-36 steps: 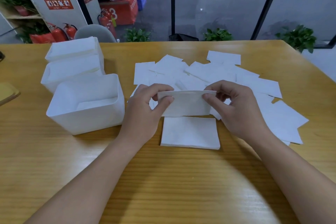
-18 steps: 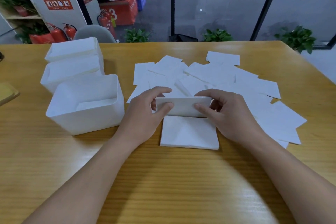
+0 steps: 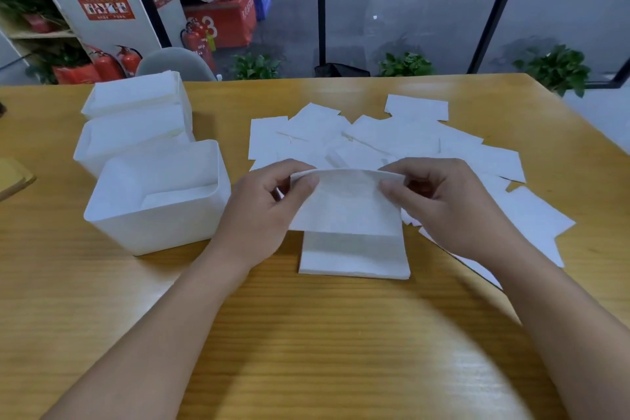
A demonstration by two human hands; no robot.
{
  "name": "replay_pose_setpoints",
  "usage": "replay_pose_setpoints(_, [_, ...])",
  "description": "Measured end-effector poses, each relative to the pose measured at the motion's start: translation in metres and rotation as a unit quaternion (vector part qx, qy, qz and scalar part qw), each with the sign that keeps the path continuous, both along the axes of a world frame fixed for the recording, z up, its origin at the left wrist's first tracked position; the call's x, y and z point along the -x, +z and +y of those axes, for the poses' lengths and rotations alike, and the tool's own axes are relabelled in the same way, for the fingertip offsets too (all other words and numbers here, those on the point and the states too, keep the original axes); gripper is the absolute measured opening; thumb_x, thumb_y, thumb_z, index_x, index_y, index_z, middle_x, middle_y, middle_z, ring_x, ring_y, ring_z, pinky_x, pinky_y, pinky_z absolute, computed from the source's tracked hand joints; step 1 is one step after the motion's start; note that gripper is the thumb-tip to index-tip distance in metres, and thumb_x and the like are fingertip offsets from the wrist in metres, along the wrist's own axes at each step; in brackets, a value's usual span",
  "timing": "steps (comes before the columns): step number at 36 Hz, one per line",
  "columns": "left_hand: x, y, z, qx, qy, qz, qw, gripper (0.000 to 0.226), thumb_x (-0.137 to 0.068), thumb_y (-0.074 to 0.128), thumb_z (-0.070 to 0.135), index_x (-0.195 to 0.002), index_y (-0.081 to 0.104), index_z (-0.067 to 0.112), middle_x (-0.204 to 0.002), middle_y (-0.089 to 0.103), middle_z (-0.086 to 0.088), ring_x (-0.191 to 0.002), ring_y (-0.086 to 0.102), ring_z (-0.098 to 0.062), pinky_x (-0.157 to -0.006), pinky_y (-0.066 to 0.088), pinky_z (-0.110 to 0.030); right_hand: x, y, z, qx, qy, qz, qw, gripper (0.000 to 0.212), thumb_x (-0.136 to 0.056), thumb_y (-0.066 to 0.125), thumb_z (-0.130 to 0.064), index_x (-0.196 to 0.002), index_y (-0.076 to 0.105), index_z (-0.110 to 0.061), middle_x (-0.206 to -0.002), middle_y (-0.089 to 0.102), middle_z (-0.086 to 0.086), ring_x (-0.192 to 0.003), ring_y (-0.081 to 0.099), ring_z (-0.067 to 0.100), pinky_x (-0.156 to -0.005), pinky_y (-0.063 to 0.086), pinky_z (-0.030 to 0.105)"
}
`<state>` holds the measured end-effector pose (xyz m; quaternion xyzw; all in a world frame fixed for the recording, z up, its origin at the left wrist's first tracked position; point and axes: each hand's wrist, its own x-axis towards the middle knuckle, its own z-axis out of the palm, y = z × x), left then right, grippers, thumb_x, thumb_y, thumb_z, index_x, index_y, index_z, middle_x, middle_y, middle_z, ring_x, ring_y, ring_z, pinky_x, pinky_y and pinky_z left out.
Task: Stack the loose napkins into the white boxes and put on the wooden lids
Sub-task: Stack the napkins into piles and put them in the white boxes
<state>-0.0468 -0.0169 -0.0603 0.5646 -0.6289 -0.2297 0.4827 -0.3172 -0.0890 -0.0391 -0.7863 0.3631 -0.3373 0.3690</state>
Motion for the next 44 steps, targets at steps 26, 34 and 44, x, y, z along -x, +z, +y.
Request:
replay_pose_setpoints(26, [-0.002, -0.008, 0.001, -0.2, -0.064, -0.182, 0.961, 0.009, -0.108, 0.064, 0.041, -0.117, 0.066, 0.042, -0.069, 0.067, 0.007, -0.058, 0.057, -0.003, -0.067, 0.045, -0.027, 0.005, -0.009, -0.009, -0.078, 0.007, 0.223, 0.972, 0.014, -0.09, 0.085, -0.03, -0.096, 0.073, -0.029, -0.064, 0.068, -0.004, -0.055, 0.055, 0.004, -0.062, 0.044, 0.027])
replay_pose_setpoints(34, [-0.004, -0.007, 0.0, -0.204, -0.064, -0.19, 0.958, 0.009, -0.108, 0.065, 0.033, -0.112, 0.066, 0.041, -0.074, 0.071, 0.005, -0.058, 0.058, -0.003, -0.064, 0.041, -0.016, -0.003, -0.022, -0.013, 0.039, -0.12, 0.165, 0.978, 0.019, -0.087, 0.084, -0.049, -0.086, 0.071, -0.034, -0.064, 0.061, -0.007, -0.06, 0.056, 0.009, -0.061, 0.048, 0.035])
replay_pose_setpoints(44, [-0.005, -0.007, 0.0, -0.193, -0.076, -0.181, 0.961, 0.006, -0.106, 0.067, 0.035, -0.108, 0.07, 0.04, -0.072, 0.07, 0.005, -0.06, 0.058, -0.004, -0.069, 0.046, -0.025, -0.027, -0.044, -0.019, 0.162, -0.163, 0.223, 0.947, 0.008, -0.095, 0.075, -0.028, -0.088, 0.078, -0.028, -0.09, 0.058, -0.012, -0.085, 0.057, 0.011, -0.061, 0.042, 0.03])
